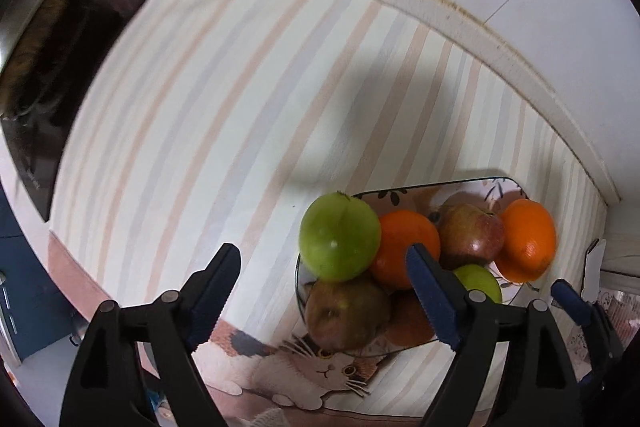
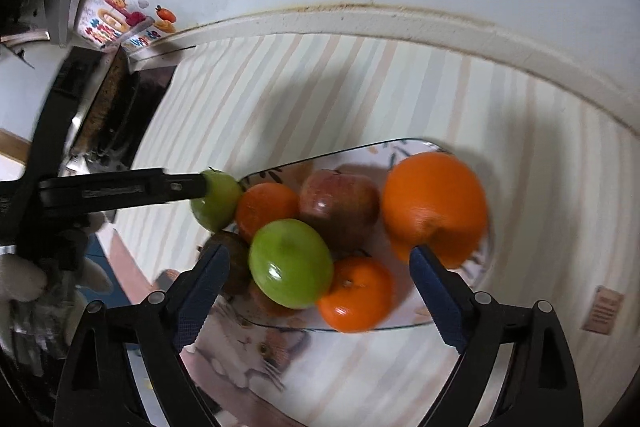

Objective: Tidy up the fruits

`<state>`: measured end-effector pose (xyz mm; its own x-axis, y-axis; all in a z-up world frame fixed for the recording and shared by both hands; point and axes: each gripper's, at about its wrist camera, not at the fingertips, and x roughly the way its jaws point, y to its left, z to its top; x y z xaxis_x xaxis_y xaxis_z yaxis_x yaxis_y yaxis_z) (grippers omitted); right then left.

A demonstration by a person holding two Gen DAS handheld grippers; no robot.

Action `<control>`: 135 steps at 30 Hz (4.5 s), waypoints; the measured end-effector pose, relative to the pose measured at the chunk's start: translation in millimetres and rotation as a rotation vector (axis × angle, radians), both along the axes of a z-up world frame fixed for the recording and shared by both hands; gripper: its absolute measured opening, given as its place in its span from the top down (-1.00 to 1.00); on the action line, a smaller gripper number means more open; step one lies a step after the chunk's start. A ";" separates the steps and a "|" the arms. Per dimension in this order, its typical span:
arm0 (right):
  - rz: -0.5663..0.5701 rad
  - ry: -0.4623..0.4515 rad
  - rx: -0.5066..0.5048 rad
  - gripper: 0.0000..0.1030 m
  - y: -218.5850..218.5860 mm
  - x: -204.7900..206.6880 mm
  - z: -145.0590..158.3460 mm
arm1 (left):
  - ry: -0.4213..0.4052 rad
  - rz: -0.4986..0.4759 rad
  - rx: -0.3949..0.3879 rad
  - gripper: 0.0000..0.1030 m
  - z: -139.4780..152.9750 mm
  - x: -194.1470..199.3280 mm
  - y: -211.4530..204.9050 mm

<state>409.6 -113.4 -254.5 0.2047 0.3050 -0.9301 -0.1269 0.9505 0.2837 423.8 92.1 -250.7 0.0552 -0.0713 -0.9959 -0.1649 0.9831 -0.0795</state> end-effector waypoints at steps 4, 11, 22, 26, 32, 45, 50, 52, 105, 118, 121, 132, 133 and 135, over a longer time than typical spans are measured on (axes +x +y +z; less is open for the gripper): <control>0.009 -0.046 -0.094 -0.88 -6.5 -15.5 12.2 | -0.081 0.020 0.030 -0.64 23.6 -27.7 -6.2; 0.012 -0.102 -0.160 -0.88 -17.3 -47.7 31.3 | -0.194 0.039 0.060 -0.64 55.9 -86.4 -23.0; -0.002 -0.246 -0.188 -0.88 -20.3 -114.0 94.9 | -0.371 0.004 0.132 -0.64 114.5 -158.5 -41.2; -0.029 -0.284 -0.175 -0.88 -22.1 -143.7 116.3 | -0.430 -0.011 0.131 -0.64 134.0 -184.7 -42.9; -0.071 -0.335 -0.162 -0.88 -25.7 -193.0 146.2 | -0.485 -0.035 0.112 -0.64 152.1 -218.4 -42.6; -0.071 -0.402 -0.135 -0.88 -17.8 -259.4 182.3 | -0.556 -0.054 0.104 -0.64 182.9 -275.5 -49.5; -0.066 -0.416 -0.098 -0.88 -23.3 -260.1 187.0 | -0.563 -0.032 0.118 -0.64 184.8 -275.9 -51.3; -0.070 -0.418 -0.073 -0.88 -29.7 -257.9 187.2 | -0.559 -0.018 0.118 -0.64 184.0 -274.3 -51.8; -0.668 0.032 -0.007 0.03 -354.2 -251.6 -44.9 | -0.023 -0.641 -0.047 0.50 -70.7 -179.7 -382.4; -0.446 0.035 0.062 0.21 -270.7 -186.9 -71.1 | -0.004 -0.360 0.002 0.50 -79.1 -142.2 -274.0; -0.416 0.049 0.040 0.36 -261.9 -181.5 -80.0 | -0.004 -0.340 -0.002 0.50 -79.2 -141.7 -263.8; -0.355 -0.008 0.035 0.47 -238.6 -162.4 -69.1 | -0.045 -0.308 -0.022 0.50 -63.0 -132.7 -242.0; -0.345 -0.019 0.039 0.47 -234.9 -158.1 -65.8 | -0.054 -0.302 -0.027 0.50 -57.0 -130.1 -238.9; -0.330 -0.036 0.056 0.47 -227.4 -151.2 -60.0 | -0.082 -0.286 -0.031 0.50 -41.1 -136.0 -238.8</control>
<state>258.4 -340.8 -314.5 0.3331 0.2675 -0.9041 0.1745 0.9248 0.3379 287.9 -146.8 -291.9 0.1085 -0.1255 -0.9861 0.1270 0.9856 -0.1114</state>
